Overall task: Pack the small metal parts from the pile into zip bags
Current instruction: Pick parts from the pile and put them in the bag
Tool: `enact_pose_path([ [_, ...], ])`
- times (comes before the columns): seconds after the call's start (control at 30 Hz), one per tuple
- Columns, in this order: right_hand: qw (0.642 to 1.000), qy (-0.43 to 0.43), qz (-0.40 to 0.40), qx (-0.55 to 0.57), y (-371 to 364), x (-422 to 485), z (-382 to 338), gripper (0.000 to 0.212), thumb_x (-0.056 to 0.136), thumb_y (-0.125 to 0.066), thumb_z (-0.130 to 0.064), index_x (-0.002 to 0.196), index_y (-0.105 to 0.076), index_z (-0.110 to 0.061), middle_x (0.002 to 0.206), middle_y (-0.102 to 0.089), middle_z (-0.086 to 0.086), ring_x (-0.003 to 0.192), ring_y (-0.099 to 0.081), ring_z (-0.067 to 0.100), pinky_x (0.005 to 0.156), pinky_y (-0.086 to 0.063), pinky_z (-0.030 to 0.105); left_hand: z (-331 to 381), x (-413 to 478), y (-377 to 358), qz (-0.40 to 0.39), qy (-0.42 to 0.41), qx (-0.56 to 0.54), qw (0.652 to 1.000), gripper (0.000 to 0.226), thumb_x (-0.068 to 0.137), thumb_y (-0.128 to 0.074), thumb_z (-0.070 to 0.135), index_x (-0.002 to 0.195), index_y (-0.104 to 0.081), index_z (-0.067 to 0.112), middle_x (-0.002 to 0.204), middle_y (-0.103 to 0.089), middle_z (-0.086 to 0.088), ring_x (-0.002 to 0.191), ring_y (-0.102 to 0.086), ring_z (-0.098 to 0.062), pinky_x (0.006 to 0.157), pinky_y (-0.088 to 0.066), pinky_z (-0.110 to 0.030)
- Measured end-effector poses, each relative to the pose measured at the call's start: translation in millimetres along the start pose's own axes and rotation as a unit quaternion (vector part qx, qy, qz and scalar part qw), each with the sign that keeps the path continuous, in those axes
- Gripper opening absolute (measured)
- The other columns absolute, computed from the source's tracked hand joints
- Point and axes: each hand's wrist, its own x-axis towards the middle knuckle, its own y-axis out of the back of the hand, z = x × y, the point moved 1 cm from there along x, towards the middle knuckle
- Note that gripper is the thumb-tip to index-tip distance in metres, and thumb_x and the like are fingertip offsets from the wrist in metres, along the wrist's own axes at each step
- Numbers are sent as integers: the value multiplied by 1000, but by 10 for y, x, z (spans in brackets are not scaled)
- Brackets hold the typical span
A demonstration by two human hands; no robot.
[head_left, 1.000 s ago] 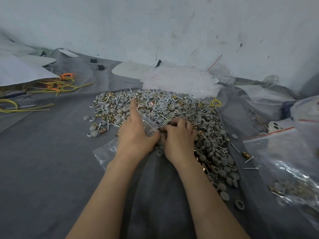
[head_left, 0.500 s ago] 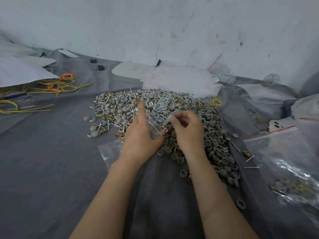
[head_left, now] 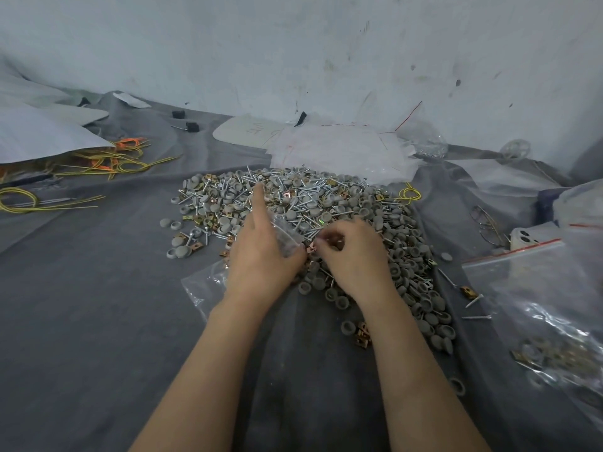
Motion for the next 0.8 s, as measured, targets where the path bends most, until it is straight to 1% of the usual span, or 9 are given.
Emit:
enact_pose_path([
  [0.1,986,-25,-79,-148,-114,-32,-28,26,88,-62,-39,110,-67,-26,117,-49,6,112,-46,28,98,-40,42,-11,3,0,7,3,3,1000,110,76,-74,20,152,5,22,139,-44,-10,118,-46,-26,92,-38,-33],
  [0.27,987,-43,-2,-153,-222,-64,-60,23,95,-51,-34,108,-65,-21,119,-51,5,114,-44,27,97,-35,40,-4,0,-6,3,-7,6,1000,110,76,-74,18,152,5,19,144,-39,-10,127,-40,-26,101,-37,-37],
  [0.37,997,-48,50,-28,-169,-23,-23,21,95,-54,-30,106,-67,-18,110,-60,3,106,-53,22,92,-42,33,1,-5,-7,-2,-4,8,1000,111,76,-74,19,152,7,21,142,-41,-10,124,-42,-26,101,-39,-38],
  [0.47,976,-74,98,178,-98,19,-9,14,93,-60,-22,101,-68,-13,93,-66,-4,88,-58,10,74,-43,9,14,-18,-13,-13,-1,9,1000,112,76,-74,19,152,8,24,140,-43,-10,118,-46,-25,100,-39,-37],
  [0.5,963,-87,100,236,-89,26,-11,11,92,-62,-20,100,-66,-14,88,-65,-6,84,-59,8,71,-43,8,22,-22,-16,-16,-3,8,1000,112,76,-74,19,152,8,25,142,-42,-10,119,-46,-25,99,-39,-34],
  [0.57,933,-113,97,328,-92,34,-15,12,89,-65,-19,101,-62,-15,83,-63,-8,78,-60,8,71,-48,20,41,-32,-20,-23,-8,7,1000,112,75,-74,19,152,7,26,138,-45,-11,116,-49,-26,98,-42,-38],
  [0.63,920,-121,102,359,-98,42,-8,11,87,-68,-18,96,-61,-15,84,-64,-6,77,-61,6,73,-50,24,61,-43,-24,-30,-17,11,999,111,75,-73,19,151,7,25,124,-53,-12,108,-51,-27,94,-45,-44],
  [0.7,918,-108,92,370,-101,43,-4,9,85,-70,-17,85,-62,-20,83,-66,-8,75,-61,-1,71,-50,16,74,-48,-28,-35,-24,10,999,110,75,-72,18,152,7,24,122,-53,-11,108,-51,-27,94,-45,-46],
  [0.8,923,-62,14,379,-91,32,-40,18,85,-69,-11,80,-65,-28,82,-68,-13,76,-63,-9,69,-46,6,85,-47,-28,-38,-28,0,999,107,76,-71,17,152,5,23,126,-52,-13,111,-51,-30,95,-44,-49],
])
